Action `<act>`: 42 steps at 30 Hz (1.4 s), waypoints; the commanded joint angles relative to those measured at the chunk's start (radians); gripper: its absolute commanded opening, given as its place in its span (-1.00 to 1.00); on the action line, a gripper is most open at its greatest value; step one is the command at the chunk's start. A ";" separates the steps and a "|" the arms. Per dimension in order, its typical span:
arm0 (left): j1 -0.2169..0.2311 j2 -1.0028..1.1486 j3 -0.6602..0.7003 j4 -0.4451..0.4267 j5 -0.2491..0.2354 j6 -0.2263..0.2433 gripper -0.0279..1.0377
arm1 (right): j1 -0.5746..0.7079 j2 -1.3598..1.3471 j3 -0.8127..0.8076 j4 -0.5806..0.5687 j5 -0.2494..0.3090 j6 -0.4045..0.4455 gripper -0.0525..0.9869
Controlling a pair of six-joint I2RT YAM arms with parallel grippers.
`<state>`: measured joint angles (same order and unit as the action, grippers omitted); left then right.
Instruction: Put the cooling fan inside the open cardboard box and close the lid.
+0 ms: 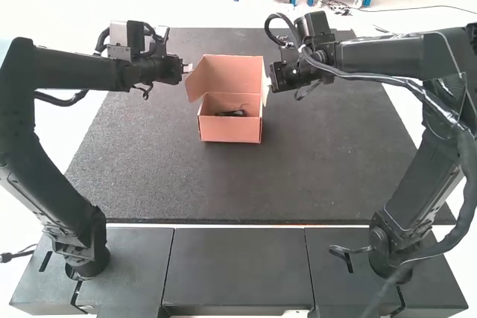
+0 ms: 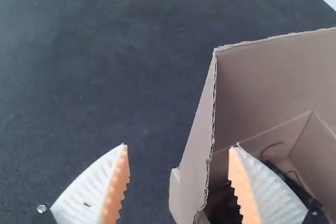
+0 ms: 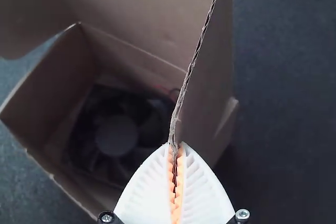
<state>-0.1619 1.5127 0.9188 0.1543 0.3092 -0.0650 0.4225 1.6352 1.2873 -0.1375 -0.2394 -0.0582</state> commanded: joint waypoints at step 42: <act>0.005 -0.080 0.017 -0.081 -0.032 0.017 0.17 | -0.005 0.011 0.076 -0.047 -0.043 -0.049 -0.93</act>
<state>-0.1608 1.4544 0.9272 0.0666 0.2832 -0.0525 0.4225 1.6360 1.3624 -0.1890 -0.2520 -0.0925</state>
